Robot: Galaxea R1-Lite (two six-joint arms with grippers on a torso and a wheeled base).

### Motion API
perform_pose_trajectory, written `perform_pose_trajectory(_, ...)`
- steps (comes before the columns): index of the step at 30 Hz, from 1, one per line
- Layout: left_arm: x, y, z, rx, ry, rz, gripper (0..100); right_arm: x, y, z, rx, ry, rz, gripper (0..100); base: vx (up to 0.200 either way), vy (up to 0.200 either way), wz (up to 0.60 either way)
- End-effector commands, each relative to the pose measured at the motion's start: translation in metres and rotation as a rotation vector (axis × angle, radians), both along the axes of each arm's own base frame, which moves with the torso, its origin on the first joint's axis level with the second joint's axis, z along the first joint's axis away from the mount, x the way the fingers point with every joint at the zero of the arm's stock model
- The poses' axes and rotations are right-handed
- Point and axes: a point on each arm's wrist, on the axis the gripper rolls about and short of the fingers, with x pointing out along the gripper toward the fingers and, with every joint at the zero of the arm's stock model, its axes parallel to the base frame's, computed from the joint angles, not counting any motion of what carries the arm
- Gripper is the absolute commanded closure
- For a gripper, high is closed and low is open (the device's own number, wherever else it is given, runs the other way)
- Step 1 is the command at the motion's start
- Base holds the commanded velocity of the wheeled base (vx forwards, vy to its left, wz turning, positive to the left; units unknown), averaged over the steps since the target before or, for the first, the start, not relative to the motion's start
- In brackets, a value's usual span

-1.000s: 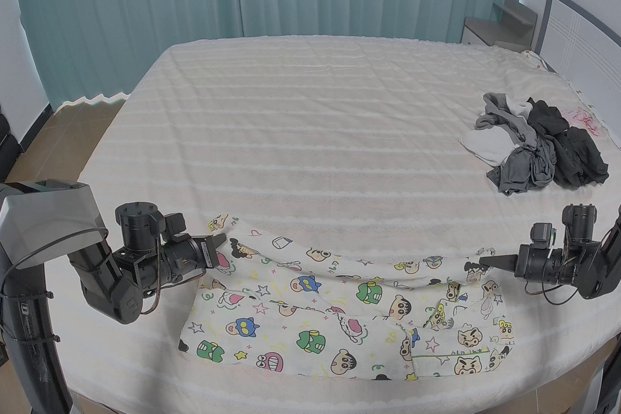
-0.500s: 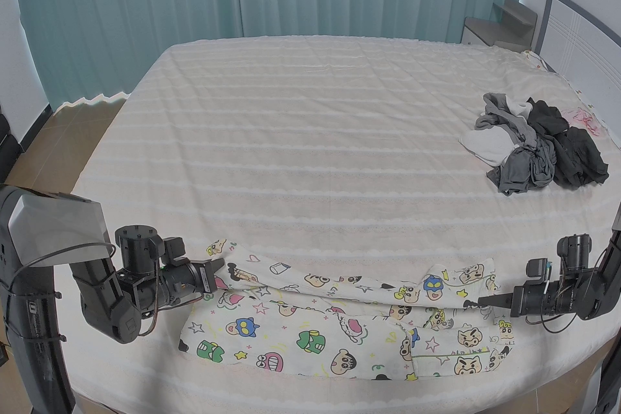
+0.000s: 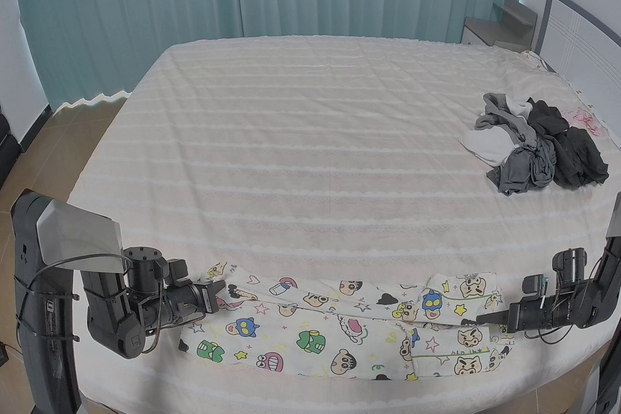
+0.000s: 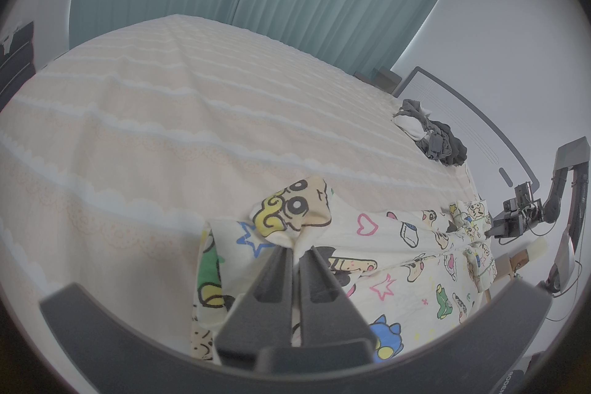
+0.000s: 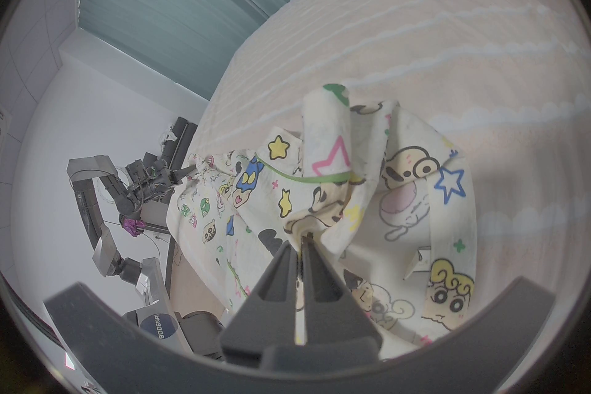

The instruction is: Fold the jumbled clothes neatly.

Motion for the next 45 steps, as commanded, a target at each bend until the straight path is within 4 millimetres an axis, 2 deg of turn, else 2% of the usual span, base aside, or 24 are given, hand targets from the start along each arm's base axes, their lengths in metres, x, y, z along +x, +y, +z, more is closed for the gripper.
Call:
perform_pose_trajectory(1,-0.006,0.001,-0.005,0.007,0.032,0.0,0,-0.002,0.0,-0.008,-0.017,0.032,-0.004,100,0.0,0.0,0.0)
perform_pose_trajectory(2,-0.006,0.001,-0.005,0.007,0.032,0.0,0,-0.002,0.0,-0.008,-0.017,0.032,-0.004,100,0.0,0.0,0.0)
perform_pose_trajectory(3,-0.008,0.001,-0.006,0.008,0.04,0.0,0,-0.005,0.001,-0.009,-0.022,0.036,0.006,0,0.0,0.0,0.0)
perform_pose_trajectory(12,-0.019,0.005,0.0,-0.002,0.013,0.014,0,-0.018,-0.001,0.001,-0.023,0.021,-0.005,0,0.0,0.0,0.0)
perform_pose_trajectory(17,-0.03,0.012,0.037,-0.143,-0.009,0.088,0,-0.028,-0.01,0.022,-0.03,-0.066,-0.062,0,0.0,0.0,0.0)
perform_pose_trajectory(23,-0.027,0.024,0.058,-0.19,-0.077,0.141,0,-0.036,-0.011,0.044,-0.031,-0.149,-0.09,0,0.0,0.0,0.0)
perform_pose_trajectory(27,-0.014,0.026,0.061,-0.199,-0.107,0.153,0,-0.038,0.0,0.065,0.011,-0.204,-0.086,0,0.0,0.0,0.0)
perform_pose_trajectory(31,-0.002,0.028,0.059,-0.189,-0.055,0.161,0,-0.039,0.012,0.079,0.065,-0.22,-0.072,0,0.0,0.0,0.0)
perform_pose_trajectory(32,0.013,0.026,0.058,-0.179,0.021,0.17,0,-0.042,0.02,0.087,0.102,-0.224,-0.065,0,0.0,0.0,0.0)
perform_pose_trajectory(34,0.023,0.025,0.057,-0.174,0.102,0.178,0,-0.045,0.025,0.091,0.126,-0.219,-0.061,0,0.0,0.0,0.0)
perform_pose_trajectory(35,0.031,0.024,0.062,-0.185,0.187,0.188,0,-0.048,0.028,0.095,0.152,-0.214,-0.062,0,0.0,0.0,0.0)
perform_pose_trajectory(36,0.031,0.024,0.062,-0.185,0.187,0.188,0,-0.048,0.028,0.095,0.152,-0.214,-0.062,0,0.0,0.0,0.0)
perform_pose_trajectory(37,0.041,0.022,0.081,-0.243,0.26,0.177,0,-0.054,0.03,0.098,0.185,-0.194,-0.072,0,0.0,0.0,0.0)
perform_pose_trajectory(38,0.041,0.022,0.081,-0.243,0.26,0.177,0,-0.054,0.03,0.098,0.185,-0.194,-0.072,0,0.0,0.0,0.0)
perform_pose_trajectory(40,0.052,0.02,0.101,-0.314,0.353,0.134,0,-0.061,0.034,0.1,0.228,-0.162,-0.078,0,0.0,0.0,0.0)
perform_pose_trajectory(43,0.067,0.02,0.108,-0.316,0.349,0.138,0,-0.065,0.036,0.1,0.227,-0.163,-0.063,0,0.0,0.0,0.0)
perform_pose_trajectory(45,0.076,0.021,0.103,-0.316,0.355,0.144,0,-0.068,0.037,0.1,0.227,-0.164,-0.062,0,0.0,0.0,0.0)
